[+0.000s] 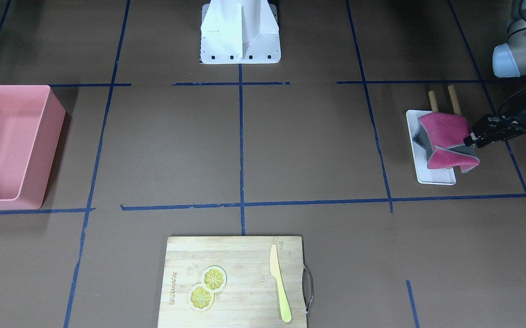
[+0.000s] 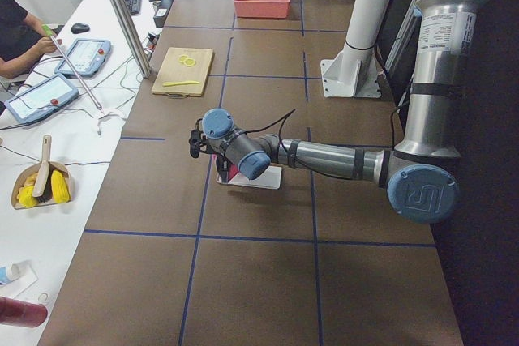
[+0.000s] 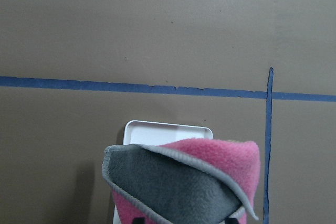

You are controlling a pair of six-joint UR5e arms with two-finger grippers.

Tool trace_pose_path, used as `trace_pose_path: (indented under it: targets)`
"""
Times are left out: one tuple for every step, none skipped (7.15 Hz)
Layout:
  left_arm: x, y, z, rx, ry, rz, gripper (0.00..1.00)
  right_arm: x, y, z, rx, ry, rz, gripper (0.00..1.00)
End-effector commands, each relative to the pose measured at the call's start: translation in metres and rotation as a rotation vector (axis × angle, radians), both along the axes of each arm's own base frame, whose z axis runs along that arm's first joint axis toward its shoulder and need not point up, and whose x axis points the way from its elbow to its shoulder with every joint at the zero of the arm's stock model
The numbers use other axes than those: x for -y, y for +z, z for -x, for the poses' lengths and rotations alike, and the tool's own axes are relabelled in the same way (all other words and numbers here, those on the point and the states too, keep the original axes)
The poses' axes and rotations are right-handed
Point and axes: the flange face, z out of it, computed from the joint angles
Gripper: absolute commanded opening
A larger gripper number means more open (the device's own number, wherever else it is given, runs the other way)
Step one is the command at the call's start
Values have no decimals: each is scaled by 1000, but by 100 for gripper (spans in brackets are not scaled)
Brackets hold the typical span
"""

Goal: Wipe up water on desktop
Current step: 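Lower the left gripper onto the pink-and-grey cloth on the white tray and grasp it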

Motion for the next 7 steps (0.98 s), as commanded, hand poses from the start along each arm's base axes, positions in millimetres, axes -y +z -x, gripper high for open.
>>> trace_pose_path:
  targets:
    - [0, -3, 0, -3, 1, -6, 29, 0, 0, 0, 0, 0, 0, 100]
    - [-1, -3, -1, -3, 3, -6, 28, 1, -1, 0, 0, 0, -2, 100]
    - [-1, -2, -1, -2, 2, -4, 27, 1, -1, 0, 0, 0, -2, 100]
    - [-1, -2, -1, -2, 2, -2, 21, 1, -2, 1, 0, -1, -3, 100]
    - [-2, -2, 0, -2, 2, -4, 11, 1, -2, 0, 0, 0, -3, 100]
    - [-2, -2, 0, -2, 2, -4, 7, 1, -2, 0, 0, 0, -5, 100]
    - [-3, -3, 0, -8, 5, -2, 4, 2, -3, 1, 0, -1, -5, 100]
